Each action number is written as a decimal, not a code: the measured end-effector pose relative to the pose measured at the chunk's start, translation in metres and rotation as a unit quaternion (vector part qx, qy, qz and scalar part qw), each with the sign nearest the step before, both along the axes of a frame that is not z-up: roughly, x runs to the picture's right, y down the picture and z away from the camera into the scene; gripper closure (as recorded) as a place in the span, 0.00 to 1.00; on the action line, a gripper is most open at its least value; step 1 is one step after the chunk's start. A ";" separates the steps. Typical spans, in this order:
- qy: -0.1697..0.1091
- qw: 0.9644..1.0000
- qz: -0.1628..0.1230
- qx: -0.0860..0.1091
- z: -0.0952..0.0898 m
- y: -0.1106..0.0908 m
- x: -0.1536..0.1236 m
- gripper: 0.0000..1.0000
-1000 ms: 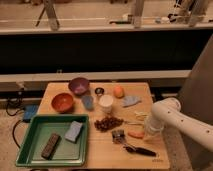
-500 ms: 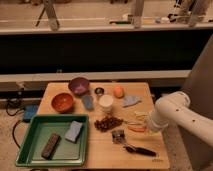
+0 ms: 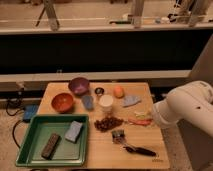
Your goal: Place pepper in table surface
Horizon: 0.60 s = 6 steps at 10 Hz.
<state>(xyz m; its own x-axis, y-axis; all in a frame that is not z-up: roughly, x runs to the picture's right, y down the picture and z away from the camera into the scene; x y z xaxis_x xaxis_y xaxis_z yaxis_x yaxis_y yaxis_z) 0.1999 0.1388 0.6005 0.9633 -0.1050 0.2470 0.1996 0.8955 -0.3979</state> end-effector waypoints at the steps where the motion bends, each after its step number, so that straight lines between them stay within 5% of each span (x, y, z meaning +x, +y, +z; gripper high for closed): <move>1: 0.001 1.000 -0.001 0.006 -0.015 -0.010 -0.001 1.00; 4: 0.007 1.000 -0.002 0.014 -0.035 -0.026 -0.002 1.00; 6: 0.018 1.000 0.002 0.012 -0.029 -0.026 0.003 1.00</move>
<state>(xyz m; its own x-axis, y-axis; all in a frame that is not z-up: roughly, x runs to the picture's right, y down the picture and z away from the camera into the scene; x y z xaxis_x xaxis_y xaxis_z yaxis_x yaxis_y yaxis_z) 0.2028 0.1131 0.5715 0.9721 -0.1063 0.2091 0.1816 0.9053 -0.3840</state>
